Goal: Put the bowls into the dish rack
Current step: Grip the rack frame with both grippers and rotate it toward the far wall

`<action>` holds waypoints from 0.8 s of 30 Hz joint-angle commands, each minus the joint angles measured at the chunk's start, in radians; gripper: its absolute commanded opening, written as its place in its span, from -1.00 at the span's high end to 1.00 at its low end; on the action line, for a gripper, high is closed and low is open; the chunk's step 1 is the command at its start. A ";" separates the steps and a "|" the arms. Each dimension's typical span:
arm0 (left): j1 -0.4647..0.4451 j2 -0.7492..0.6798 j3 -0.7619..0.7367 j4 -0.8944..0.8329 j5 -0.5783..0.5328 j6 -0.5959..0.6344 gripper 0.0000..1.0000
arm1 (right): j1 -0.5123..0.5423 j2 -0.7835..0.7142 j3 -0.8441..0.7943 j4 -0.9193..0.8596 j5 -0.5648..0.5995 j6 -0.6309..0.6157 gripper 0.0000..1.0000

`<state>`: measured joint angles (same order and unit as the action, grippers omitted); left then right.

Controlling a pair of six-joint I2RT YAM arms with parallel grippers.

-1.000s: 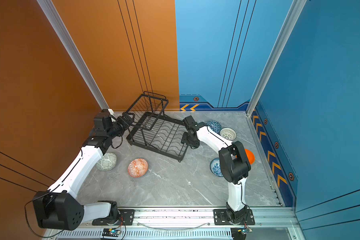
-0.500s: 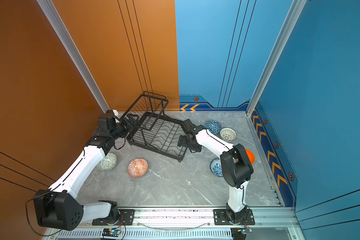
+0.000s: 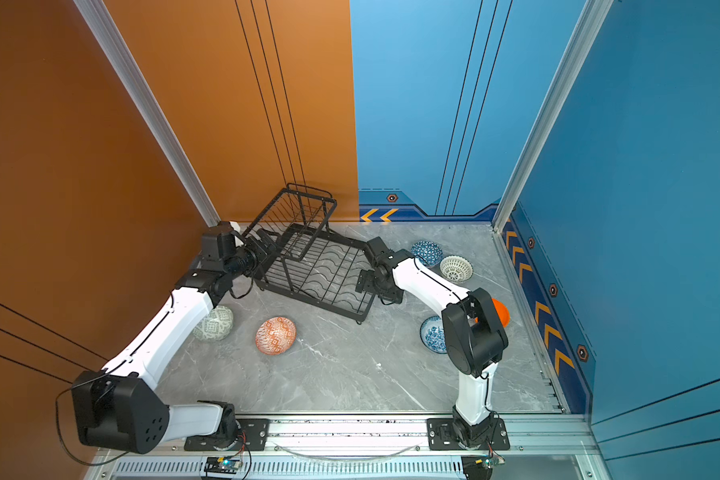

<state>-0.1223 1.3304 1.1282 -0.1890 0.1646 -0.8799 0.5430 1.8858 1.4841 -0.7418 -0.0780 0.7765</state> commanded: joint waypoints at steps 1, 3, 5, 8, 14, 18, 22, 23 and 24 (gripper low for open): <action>-0.012 0.009 0.034 -0.042 0.007 0.024 -0.96 | 0.003 0.031 0.005 -0.036 -0.030 0.015 -0.79; -0.016 0.008 0.035 -0.051 0.007 0.028 -0.96 | 0.003 0.032 -0.004 -0.036 -0.028 0.025 -0.55; -0.019 0.004 0.035 -0.061 0.006 0.031 -0.96 | 0.000 0.037 -0.017 -0.035 -0.034 0.036 -0.34; -0.025 -0.003 0.030 -0.074 0.004 0.034 -0.96 | 0.000 0.050 -0.018 -0.036 -0.055 0.040 -0.07; -0.027 -0.019 0.022 -0.087 -0.006 0.036 -0.96 | 0.000 0.089 -0.003 -0.045 -0.085 0.038 0.33; -0.031 -0.019 0.022 -0.088 -0.004 0.033 -0.96 | -0.002 0.124 0.023 -0.066 -0.102 0.030 0.59; -0.037 -0.017 0.025 -0.089 -0.006 0.029 -0.96 | -0.010 0.137 0.040 -0.080 -0.091 0.023 0.88; -0.040 -0.016 0.027 -0.089 -0.006 0.029 -0.96 | -0.012 0.142 0.048 -0.082 -0.089 0.019 0.92; -0.044 -0.014 0.029 -0.088 -0.006 0.029 -0.96 | -0.015 0.146 0.060 -0.088 -0.084 0.015 0.95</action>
<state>-0.1543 1.3296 1.1320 -0.2401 0.1654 -0.8684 0.5362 1.9900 1.5238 -0.7845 -0.1616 0.8459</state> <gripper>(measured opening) 0.979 0.117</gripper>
